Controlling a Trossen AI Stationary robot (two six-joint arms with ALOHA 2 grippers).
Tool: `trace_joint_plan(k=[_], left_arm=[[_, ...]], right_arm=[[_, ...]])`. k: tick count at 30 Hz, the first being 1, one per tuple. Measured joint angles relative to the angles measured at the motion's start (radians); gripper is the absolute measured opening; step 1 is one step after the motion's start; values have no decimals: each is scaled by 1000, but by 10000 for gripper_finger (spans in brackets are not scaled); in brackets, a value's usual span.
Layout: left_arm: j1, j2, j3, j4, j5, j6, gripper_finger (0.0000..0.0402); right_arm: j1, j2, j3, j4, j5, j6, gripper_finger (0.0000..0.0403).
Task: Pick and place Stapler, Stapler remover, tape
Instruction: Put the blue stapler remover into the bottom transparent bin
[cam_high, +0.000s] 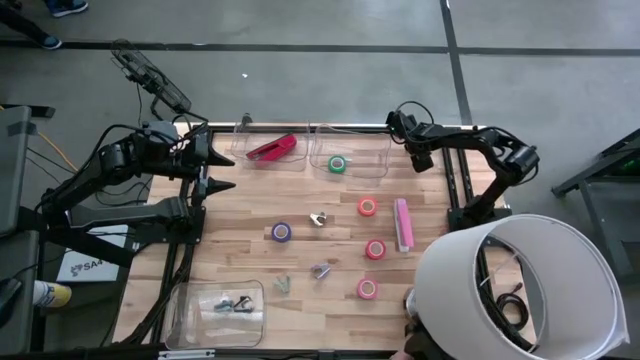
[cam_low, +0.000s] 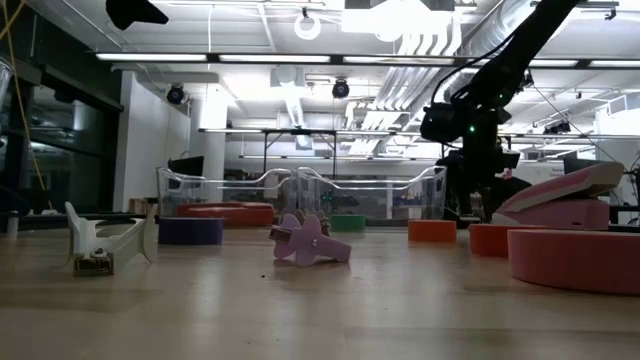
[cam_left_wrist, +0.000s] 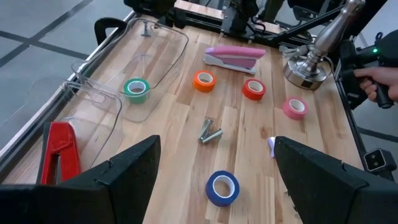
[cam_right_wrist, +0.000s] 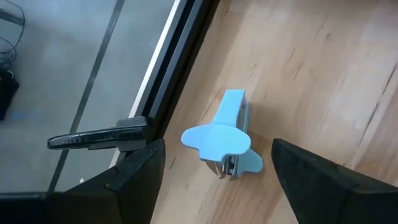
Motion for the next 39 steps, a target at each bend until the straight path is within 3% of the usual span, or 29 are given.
trace_joint_plan(k=[9, 29, 39], left_arm=[[0, 0, 0, 0, 0, 0, 310], [0, 0, 0, -9, 7, 0, 310], [0, 0, 0, -10, 17, -1, 310]], right_arm=[[0, 0, 0, 0, 2, -2, 232], [0, 0, 0, -9, -4, -34, 48], [0, -1, 0, -21, -20, -64, 5]])
